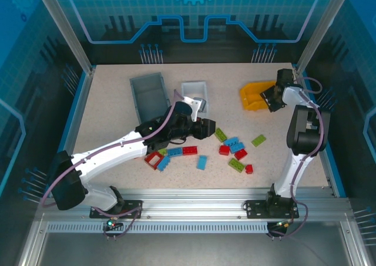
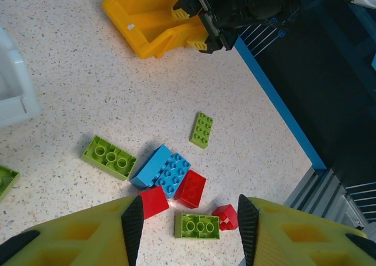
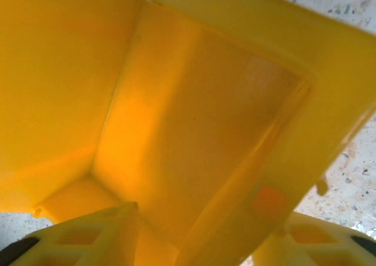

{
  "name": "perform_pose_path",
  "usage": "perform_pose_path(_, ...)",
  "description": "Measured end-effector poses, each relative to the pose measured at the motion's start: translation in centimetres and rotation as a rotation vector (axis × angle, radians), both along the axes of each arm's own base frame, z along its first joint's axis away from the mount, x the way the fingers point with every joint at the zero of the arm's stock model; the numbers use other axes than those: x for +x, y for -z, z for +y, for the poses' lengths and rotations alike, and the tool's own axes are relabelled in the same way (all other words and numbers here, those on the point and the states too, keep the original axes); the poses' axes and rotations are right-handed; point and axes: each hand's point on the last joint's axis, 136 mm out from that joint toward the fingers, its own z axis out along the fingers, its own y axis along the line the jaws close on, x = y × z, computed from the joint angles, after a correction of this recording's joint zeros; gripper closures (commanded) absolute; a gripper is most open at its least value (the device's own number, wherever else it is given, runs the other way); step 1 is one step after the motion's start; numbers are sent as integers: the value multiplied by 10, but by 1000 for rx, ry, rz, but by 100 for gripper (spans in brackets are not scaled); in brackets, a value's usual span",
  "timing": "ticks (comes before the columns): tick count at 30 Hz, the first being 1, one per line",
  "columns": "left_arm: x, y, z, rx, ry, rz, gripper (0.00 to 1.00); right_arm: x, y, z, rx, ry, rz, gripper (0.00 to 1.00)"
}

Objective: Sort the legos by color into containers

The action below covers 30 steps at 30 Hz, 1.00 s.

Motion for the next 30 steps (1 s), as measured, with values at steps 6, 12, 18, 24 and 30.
perform_pose_path(6,2,1,3,13,-15,-8,51,3,-10,-3,-65,-53,5,88)
perform_pose_path(12,4,-5,14,31,-43,-31,51,20,-37,19,-199,-243,-2,94)
perform_pose_path(18,7,-21,40,12,-100,-57,51,38,-39,94,-305,-602,-26,92)
perform_pose_path(24,7,-21,65,25,-152,-58,51,35,-29,158,-315,-871,-42,92)
perform_pose_path(30,2,-13,72,41,-157,-44,51,39,-26,171,-302,-972,-66,92)
